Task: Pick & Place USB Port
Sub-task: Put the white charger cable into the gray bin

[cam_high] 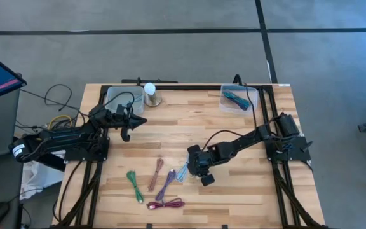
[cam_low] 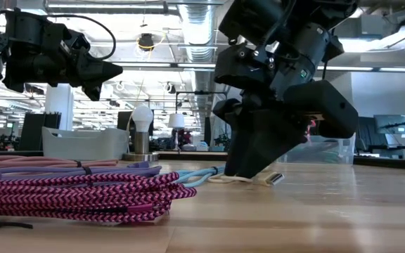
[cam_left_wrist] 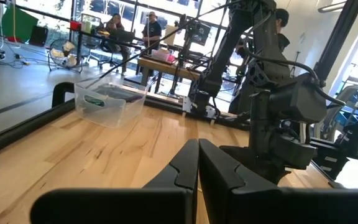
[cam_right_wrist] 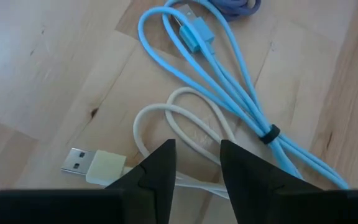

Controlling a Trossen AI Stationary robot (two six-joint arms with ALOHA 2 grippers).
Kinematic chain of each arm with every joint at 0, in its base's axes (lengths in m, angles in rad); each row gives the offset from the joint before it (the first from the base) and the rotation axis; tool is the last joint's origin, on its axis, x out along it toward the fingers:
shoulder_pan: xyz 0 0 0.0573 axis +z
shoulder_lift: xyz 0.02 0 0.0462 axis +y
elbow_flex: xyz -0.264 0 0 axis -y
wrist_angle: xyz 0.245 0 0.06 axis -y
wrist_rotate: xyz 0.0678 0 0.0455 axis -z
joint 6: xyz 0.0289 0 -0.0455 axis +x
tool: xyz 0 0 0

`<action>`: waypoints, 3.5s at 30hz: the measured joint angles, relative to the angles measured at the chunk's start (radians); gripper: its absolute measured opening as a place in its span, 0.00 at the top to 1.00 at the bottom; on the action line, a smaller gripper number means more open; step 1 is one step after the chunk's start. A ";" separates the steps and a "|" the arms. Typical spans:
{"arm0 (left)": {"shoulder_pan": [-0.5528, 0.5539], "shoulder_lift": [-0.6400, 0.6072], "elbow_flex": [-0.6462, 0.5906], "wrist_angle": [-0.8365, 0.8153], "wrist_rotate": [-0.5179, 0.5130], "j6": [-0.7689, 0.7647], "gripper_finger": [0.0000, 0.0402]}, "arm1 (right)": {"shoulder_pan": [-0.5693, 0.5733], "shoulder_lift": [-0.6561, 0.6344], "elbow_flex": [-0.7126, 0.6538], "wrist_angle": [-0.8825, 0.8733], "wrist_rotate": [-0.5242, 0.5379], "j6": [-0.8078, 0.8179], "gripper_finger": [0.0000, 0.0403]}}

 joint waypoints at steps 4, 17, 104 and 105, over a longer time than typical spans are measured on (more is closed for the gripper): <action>0.000 0.000 0.000 0.000 0.000 0.000 0.97 | -0.009 -0.015 -0.001 0.015 0.000 0.000 0.70; 0.000 0.000 0.000 0.000 0.000 0.000 0.97 | -0.057 -0.005 0.001 -0.004 -0.054 0.058 0.82; -0.265 0.118 0.048 0.200 -0.192 -0.045 0.60 | -0.222 -0.042 0.377 0.278 0.346 -0.299 1.00; -0.265 0.119 0.048 0.199 -0.197 -0.044 0.60 | -0.223 -0.037 0.384 0.273 0.347 -0.300 1.00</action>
